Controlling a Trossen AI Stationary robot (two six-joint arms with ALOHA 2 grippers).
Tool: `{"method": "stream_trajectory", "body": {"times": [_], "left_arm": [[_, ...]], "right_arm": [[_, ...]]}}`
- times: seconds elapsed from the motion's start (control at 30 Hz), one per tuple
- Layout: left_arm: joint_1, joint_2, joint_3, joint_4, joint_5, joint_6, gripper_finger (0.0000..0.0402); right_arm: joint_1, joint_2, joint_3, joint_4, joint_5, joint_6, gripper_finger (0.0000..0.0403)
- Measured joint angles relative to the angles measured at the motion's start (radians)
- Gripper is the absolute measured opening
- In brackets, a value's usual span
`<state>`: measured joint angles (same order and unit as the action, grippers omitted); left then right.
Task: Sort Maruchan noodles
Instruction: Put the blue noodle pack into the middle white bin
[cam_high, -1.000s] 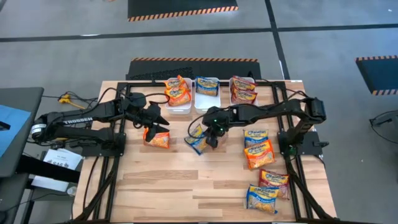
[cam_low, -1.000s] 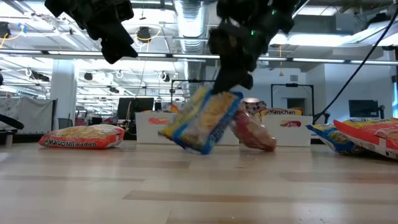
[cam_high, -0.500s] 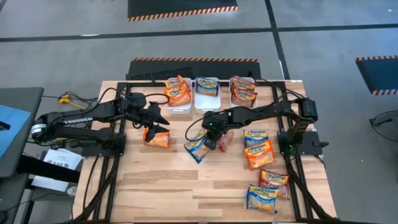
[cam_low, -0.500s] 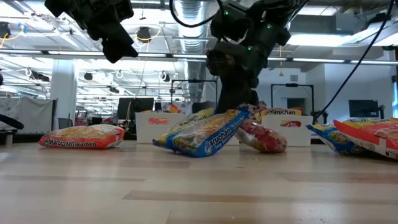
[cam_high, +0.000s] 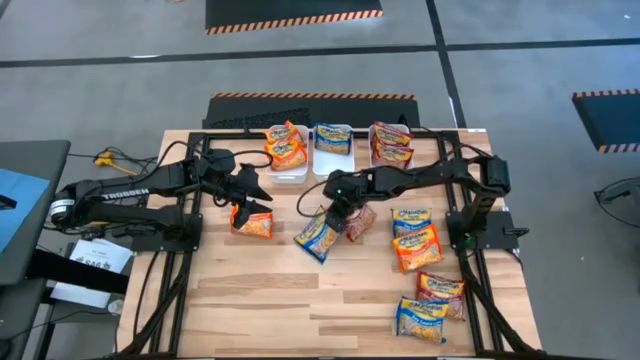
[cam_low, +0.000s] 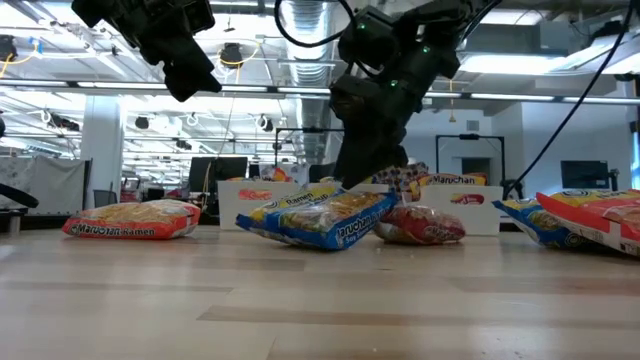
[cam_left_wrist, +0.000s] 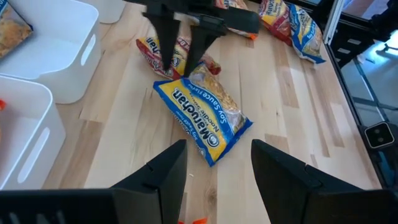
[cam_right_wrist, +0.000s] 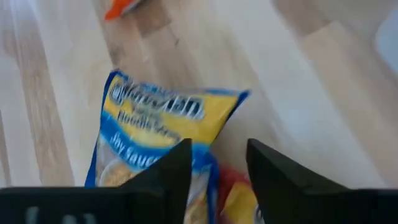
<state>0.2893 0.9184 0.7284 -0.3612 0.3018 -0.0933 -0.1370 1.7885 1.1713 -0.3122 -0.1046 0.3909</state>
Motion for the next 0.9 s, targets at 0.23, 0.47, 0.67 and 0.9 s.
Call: {"method": "stream_trajectory", "body": {"times": [0.23, 0.47, 0.67, 0.9], "left_arm": [[0.000, 0.000, 0.000, 0.000, 0.000, 0.002, 0.0164], [0.000, 0.000, 0.000, 0.000, 0.001, 0.002, 0.0164], [0.000, 0.000, 0.000, 0.000, 0.001, 0.002, 0.0164], [0.000, 0.000, 0.000, -0.007, 0.002, -0.006, 0.0164]], "right_arm": [[-0.033, 0.000, 0.000, 0.047, 0.000, -0.026, 0.0243], [-0.036, 0.000, 0.000, 0.045, -0.028, -0.059, 0.0252], [-0.037, 0.029, -0.003, 0.057, -0.030, -0.059, 0.0253], [-0.041, 0.103, -0.001, 0.131, -0.065, -0.051, 0.0253]]}}
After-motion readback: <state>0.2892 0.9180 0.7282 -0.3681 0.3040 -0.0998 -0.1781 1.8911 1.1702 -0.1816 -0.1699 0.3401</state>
